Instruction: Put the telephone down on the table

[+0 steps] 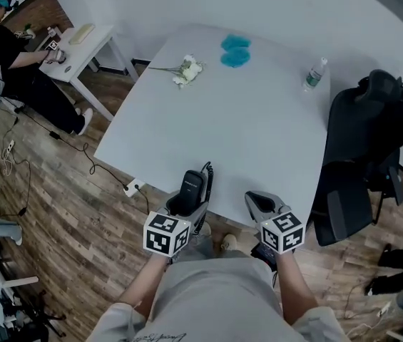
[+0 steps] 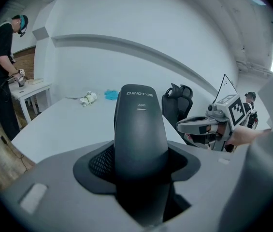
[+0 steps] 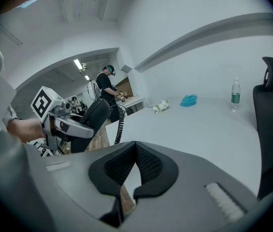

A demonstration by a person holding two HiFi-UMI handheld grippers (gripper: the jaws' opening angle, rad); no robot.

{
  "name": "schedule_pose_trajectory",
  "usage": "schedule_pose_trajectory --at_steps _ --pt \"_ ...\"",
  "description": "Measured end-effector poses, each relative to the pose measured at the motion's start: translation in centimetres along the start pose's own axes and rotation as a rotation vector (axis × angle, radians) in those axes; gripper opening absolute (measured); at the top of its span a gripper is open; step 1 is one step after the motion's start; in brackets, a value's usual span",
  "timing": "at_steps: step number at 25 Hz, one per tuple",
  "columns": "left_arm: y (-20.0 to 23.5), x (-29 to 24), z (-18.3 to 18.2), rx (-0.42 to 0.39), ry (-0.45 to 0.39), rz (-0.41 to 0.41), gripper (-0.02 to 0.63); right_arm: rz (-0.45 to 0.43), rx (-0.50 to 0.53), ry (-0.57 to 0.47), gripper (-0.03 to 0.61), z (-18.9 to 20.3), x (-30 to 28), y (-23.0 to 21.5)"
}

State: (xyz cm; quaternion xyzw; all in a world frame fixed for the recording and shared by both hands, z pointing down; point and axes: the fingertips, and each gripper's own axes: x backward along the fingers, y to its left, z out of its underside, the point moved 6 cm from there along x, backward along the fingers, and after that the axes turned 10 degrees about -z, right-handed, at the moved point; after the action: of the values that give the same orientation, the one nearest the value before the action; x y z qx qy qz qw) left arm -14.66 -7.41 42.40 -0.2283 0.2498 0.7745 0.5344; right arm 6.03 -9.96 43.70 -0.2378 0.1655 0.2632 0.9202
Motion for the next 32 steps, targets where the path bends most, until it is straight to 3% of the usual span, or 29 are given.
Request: schedule_pose_trajectory --at_steps 10,19,32 --pt "1.2 -3.4 -1.7 -0.035 0.026 0.026 0.296 0.027 -0.032 -0.004 0.006 -0.7 -1.0 -1.6" --pt "1.5 -6.6 -1.8 -0.017 0.062 0.065 0.296 0.043 -0.06 0.007 0.006 -0.4 -2.1 -2.9" --pt "0.5 -10.5 -1.2 -0.067 0.126 0.115 0.296 0.067 -0.096 0.03 0.006 0.6 -3.2 -4.7"
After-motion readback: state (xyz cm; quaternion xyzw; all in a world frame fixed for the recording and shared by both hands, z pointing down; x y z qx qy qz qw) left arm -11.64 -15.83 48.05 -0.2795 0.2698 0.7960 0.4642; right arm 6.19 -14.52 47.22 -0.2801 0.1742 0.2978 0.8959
